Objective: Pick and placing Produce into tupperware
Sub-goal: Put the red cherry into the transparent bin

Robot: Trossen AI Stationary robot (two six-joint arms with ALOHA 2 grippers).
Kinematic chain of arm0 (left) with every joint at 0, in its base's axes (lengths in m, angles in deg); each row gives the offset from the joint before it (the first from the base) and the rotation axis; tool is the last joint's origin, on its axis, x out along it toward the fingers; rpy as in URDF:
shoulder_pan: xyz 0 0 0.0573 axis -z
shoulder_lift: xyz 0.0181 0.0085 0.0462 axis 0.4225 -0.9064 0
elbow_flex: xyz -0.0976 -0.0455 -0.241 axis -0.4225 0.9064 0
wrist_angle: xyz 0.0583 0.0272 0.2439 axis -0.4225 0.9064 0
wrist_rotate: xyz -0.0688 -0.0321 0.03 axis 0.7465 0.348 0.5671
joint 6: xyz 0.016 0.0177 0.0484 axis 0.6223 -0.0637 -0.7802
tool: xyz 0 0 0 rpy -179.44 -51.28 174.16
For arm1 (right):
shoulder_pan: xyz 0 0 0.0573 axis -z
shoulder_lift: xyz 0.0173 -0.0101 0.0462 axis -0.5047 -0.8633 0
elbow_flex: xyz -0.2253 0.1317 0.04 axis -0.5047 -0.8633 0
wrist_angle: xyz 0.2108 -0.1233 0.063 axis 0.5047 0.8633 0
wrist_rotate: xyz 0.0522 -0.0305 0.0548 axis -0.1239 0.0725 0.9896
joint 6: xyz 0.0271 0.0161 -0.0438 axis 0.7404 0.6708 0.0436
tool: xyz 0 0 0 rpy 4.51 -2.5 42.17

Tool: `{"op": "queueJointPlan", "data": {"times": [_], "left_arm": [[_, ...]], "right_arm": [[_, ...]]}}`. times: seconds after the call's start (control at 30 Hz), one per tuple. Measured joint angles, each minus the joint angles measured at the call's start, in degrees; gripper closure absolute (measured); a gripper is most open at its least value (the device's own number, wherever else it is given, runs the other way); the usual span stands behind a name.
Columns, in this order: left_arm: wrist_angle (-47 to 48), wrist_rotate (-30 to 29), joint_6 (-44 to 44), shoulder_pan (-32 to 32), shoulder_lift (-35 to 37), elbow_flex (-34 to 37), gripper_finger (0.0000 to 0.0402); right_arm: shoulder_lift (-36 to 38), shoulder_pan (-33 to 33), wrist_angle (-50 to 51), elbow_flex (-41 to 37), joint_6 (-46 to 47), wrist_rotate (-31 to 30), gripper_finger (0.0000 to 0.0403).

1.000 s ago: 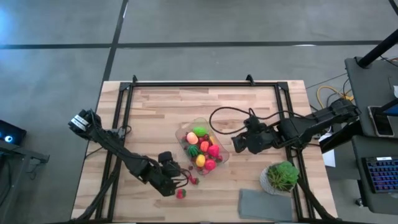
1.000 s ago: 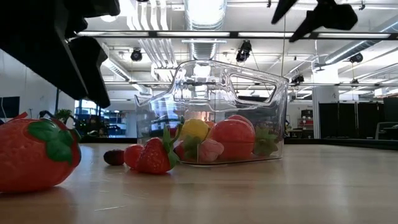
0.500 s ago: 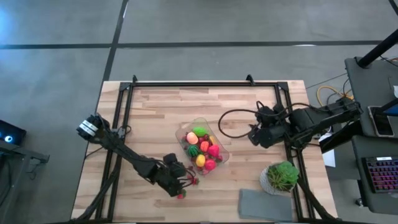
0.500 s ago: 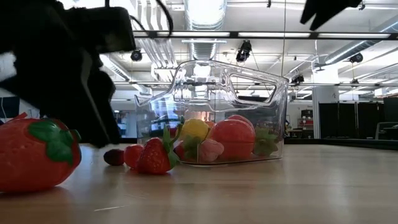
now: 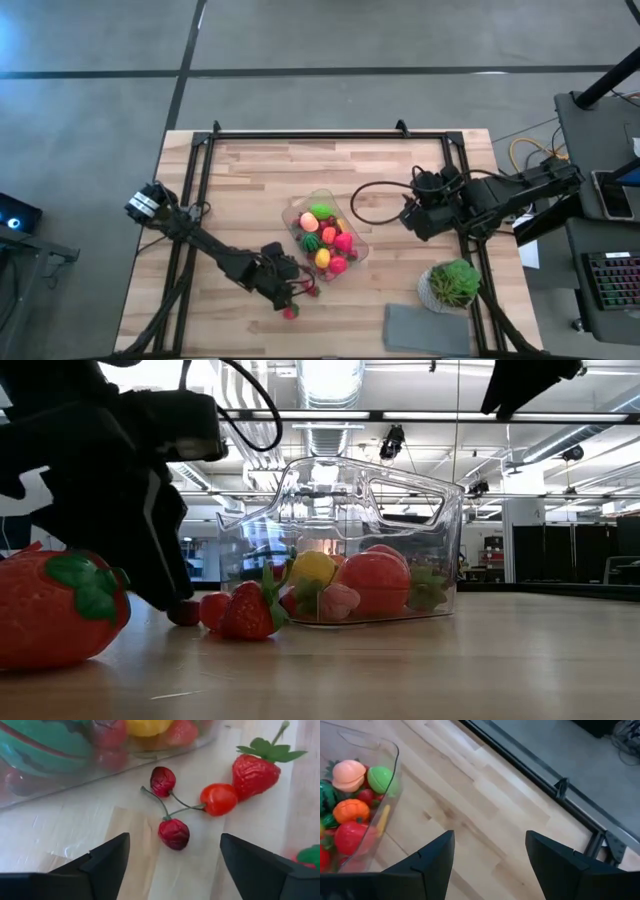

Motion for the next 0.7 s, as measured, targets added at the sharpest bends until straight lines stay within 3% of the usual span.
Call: {"op": "queueJointPlan", "data": {"times": [0.7], "left_arm": [[-0.8, -0.1, 0.2, -1.8, -0.2, 0.5, 0.0239]], "right_arm": [[0.0, 7.6, 0.0, -0.1, -5.5, -1.3, 0.0165]]}}
